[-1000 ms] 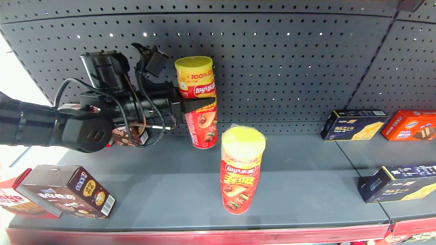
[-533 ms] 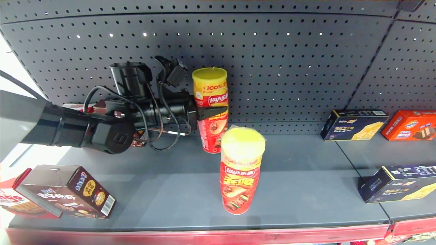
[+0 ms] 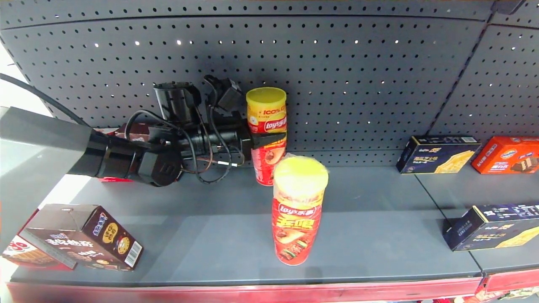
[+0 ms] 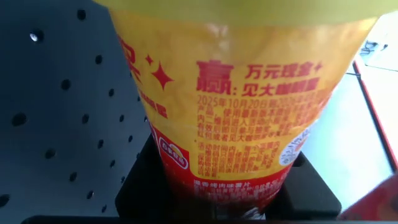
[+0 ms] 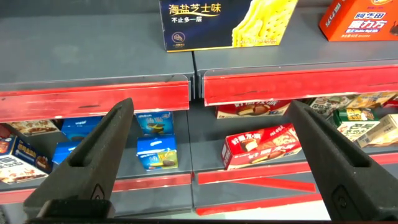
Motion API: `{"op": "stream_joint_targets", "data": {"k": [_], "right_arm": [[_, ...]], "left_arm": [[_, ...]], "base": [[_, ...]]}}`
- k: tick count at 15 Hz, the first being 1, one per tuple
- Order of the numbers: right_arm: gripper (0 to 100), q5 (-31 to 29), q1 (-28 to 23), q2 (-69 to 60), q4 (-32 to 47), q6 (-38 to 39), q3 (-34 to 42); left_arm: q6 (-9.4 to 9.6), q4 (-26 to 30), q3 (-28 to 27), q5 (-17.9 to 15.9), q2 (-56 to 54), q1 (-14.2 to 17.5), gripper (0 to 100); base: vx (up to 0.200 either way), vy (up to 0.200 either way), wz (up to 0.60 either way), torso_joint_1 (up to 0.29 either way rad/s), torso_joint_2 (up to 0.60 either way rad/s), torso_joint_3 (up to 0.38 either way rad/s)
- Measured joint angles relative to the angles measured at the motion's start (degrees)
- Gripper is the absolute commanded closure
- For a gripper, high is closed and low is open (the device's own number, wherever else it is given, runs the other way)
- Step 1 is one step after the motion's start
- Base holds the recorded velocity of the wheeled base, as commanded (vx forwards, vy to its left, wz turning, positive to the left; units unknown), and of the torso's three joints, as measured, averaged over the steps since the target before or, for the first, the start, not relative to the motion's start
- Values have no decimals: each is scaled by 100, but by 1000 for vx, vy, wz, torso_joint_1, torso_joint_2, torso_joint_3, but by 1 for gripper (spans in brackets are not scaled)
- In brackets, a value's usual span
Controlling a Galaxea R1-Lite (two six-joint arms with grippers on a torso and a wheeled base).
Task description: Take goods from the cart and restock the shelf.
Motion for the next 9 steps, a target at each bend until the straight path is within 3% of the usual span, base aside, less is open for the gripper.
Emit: {"op": "stream_joint_targets", "data": {"k": [9], "right_arm": [[0,0,0,2,0,0,0]], "left_arm": [[67,-143,-205,-2,418,-182,100]], "base": [[0,0,0,0,0,0]]}}
